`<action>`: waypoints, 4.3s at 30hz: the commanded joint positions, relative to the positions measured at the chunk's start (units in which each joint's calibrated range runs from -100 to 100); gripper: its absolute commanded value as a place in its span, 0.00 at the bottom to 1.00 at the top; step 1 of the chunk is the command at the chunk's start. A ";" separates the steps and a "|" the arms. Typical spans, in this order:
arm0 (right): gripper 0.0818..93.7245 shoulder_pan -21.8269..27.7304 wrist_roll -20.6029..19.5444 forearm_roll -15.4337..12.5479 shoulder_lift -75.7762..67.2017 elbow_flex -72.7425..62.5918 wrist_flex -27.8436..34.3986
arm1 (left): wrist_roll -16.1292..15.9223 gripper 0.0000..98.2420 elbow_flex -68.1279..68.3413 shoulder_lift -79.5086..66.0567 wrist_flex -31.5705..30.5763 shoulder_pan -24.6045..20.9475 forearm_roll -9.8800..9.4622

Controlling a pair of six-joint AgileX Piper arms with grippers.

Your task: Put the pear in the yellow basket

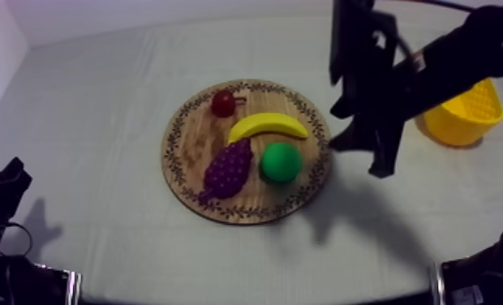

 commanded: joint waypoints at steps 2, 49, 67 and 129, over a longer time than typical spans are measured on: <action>0.62 -0.98 -2.92 0.22 0.50 0.80 -0.71 | 0.01 0.00 0.02 0.02 0.05 -0.02 0.00; 0.82 -3.41 -11.24 5.70 28.12 -4.20 -24.34 | 0.01 0.00 0.02 0.02 0.05 -0.02 0.00; 0.80 -2.60 -11.20 6.28 36.15 -9.71 -23.04 | 0.01 0.00 0.02 0.02 0.05 -0.02 0.00; 0.41 32.35 -46.25 41.98 6.22 -10.62 -30.18 | 0.01 0.00 0.02 0.02 0.05 -0.02 0.00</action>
